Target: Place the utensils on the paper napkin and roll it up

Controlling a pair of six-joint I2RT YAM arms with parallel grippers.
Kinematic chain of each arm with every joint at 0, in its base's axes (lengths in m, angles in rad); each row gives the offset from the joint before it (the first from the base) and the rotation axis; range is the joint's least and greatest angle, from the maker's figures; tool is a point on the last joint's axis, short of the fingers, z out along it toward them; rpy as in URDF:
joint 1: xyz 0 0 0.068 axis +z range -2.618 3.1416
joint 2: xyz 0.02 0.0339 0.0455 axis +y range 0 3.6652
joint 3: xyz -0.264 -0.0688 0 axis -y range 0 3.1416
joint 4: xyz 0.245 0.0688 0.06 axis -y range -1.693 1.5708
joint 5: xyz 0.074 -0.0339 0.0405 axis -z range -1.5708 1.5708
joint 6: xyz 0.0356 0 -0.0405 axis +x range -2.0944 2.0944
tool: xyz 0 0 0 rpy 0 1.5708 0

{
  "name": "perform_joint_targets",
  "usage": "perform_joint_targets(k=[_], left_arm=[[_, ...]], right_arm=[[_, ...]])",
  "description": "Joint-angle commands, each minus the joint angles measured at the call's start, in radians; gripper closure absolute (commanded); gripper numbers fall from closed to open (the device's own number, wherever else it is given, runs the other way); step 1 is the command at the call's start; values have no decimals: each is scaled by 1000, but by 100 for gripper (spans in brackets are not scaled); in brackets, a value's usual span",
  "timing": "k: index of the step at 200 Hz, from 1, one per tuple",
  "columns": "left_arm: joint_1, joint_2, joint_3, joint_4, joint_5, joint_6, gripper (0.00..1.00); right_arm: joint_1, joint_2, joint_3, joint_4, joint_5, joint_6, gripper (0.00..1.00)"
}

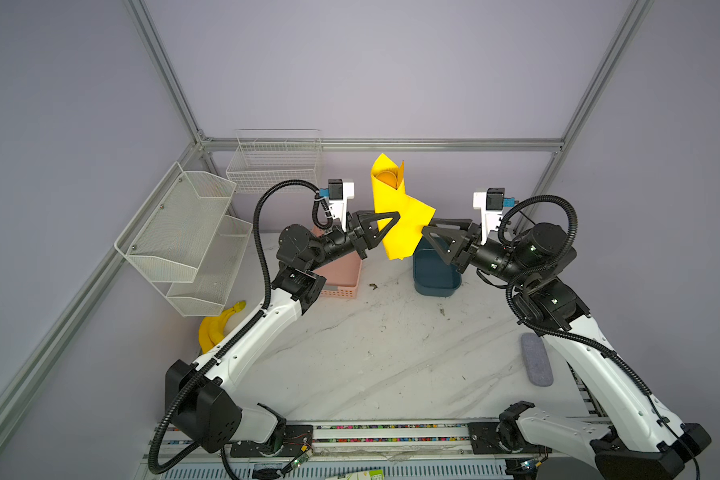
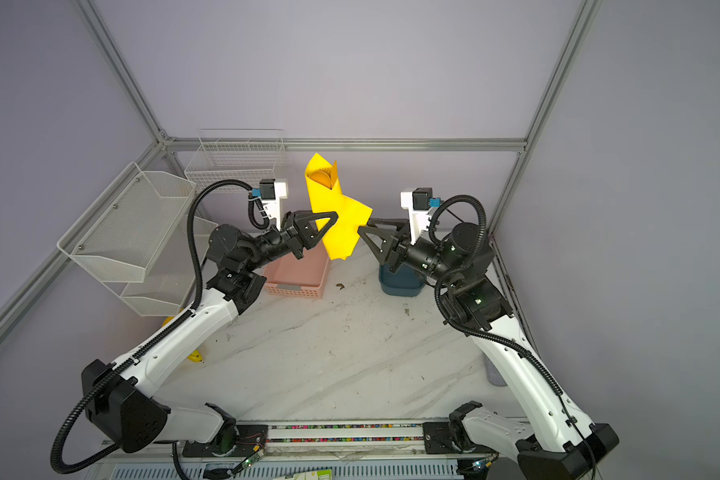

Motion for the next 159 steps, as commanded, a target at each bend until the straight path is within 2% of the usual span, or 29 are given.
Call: perform_joint_targets(k=[1, 18, 39, 50, 61, 71, 100, 111, 130, 159], left_arm=[[5, -26, 56, 11, -14, 25, 92], [5, -29, 53, 5, -19, 29, 92], [5, -33, 48, 0, -29, 35, 92], [5, -34, 50, -15, -36, 44, 92], [5, -34, 54, -26, -38, 50, 93], [5, -33, 53, -27, -38, 51, 92], [5, -25, 59, -20, -35, 43, 93], [5, -24, 59, -18, -32, 39, 93], [5, -22, 60, -11, -23, 32, 93], [6, -22, 60, -6, -8, 26, 93]], right_arm=[[3, 10, 38, 15, 7, -17, 60], [3, 9, 66, -46, 99, -47, 56], [3, -30, 40, -24, 166, -56, 50], [3, -50, 36, -27, 228, -65, 49], [3, -66, 26, -13, 240, -65, 49], [3, -70, 18, 14, 209, -59, 50], [2, -28, 4, 136, -57, 15, 53], [3, 6, 13, 150, -118, 50, 54], [2, 53, 36, 112, -153, 54, 57], [2, 68, 42, 103, -124, 48, 57]])
